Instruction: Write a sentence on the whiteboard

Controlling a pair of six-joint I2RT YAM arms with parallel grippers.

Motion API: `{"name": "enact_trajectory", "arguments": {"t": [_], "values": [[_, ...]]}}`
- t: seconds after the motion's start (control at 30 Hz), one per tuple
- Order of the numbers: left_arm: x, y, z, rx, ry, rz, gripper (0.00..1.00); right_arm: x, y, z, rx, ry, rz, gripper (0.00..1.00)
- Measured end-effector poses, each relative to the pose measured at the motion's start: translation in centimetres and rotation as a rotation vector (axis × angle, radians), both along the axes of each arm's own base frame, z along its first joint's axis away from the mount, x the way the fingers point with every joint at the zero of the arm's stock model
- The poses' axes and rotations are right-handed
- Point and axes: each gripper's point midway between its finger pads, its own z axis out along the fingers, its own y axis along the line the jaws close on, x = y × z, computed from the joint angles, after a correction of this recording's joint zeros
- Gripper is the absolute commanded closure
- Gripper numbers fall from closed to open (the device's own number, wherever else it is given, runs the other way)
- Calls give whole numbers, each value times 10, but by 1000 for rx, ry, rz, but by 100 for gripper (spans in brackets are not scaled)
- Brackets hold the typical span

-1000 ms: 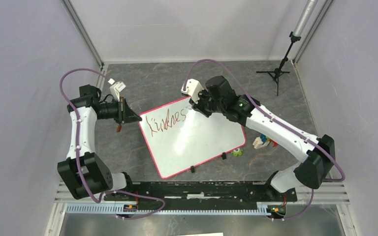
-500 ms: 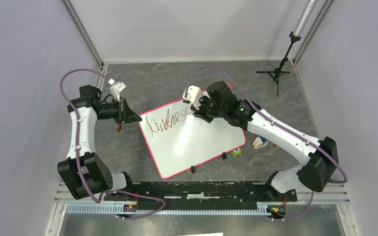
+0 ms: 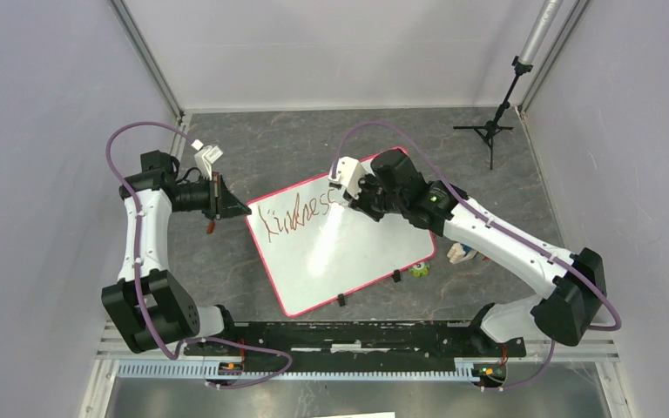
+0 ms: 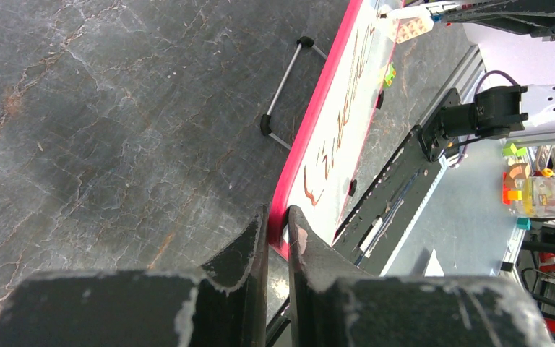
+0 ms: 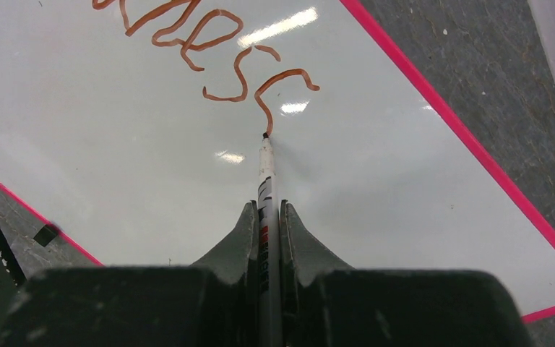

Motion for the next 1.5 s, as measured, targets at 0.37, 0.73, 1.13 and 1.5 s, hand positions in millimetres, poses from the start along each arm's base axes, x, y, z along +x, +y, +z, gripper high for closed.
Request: {"name": "enact_trajectory", "arguments": {"t": [0.37,0.73,1.13,1.5], "values": [[0,0,0,-1,1,0,83,-17,15,-7,2,39,71,100],[0,0,0,-1,1,0,83,-22,21,11,53,48,115,100],[0,0,0,-1,2,0,83,-17,4,28,94,22,96,100],[0,0,0,-1,1,-1,70,-47,10,-6,60,106,177,100]]}}
